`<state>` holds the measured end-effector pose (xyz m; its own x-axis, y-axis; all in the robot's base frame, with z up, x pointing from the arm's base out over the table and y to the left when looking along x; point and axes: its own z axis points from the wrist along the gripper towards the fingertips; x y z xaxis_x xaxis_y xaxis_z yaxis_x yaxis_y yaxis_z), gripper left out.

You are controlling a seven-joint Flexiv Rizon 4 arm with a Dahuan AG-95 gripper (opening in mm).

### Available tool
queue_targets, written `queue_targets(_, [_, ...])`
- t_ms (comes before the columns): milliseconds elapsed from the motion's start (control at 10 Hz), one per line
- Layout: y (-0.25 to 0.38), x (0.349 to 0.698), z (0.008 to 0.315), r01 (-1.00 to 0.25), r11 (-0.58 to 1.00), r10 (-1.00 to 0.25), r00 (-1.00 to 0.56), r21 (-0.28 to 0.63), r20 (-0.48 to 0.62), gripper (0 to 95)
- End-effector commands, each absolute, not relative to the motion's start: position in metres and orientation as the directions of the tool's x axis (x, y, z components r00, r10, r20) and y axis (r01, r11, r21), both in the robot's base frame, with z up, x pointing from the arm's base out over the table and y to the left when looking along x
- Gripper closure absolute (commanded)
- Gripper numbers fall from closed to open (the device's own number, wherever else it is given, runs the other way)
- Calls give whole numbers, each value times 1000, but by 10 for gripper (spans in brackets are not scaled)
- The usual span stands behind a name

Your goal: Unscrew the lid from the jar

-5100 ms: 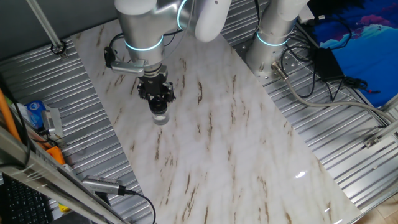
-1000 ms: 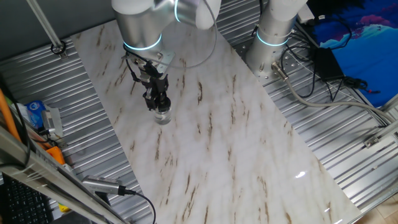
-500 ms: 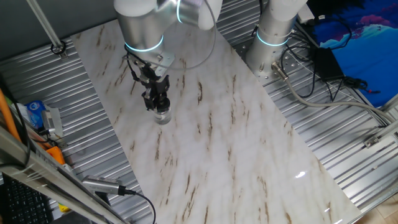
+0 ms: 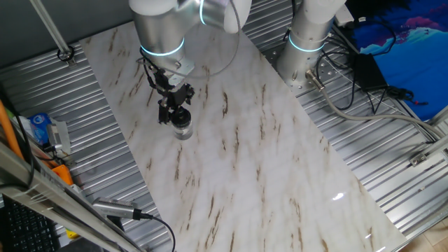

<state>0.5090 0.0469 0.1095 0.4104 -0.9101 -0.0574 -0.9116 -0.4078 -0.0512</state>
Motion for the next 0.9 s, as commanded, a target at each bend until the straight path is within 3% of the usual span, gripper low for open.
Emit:
queue_targets(100, [40, 506, 125, -987, -142, -986, 148, -68, -79, 0])
queue_targets(500, [21, 509, 149, -936, 343, -935, -332, -81, -124, 0])
queue_targets(600, [19, 509, 152, -864, 501, -857, -488, -51, -168, 0])
queue_targets(900, [19, 510, 152, -671, 741, -659, -728, 0, -189, 0])
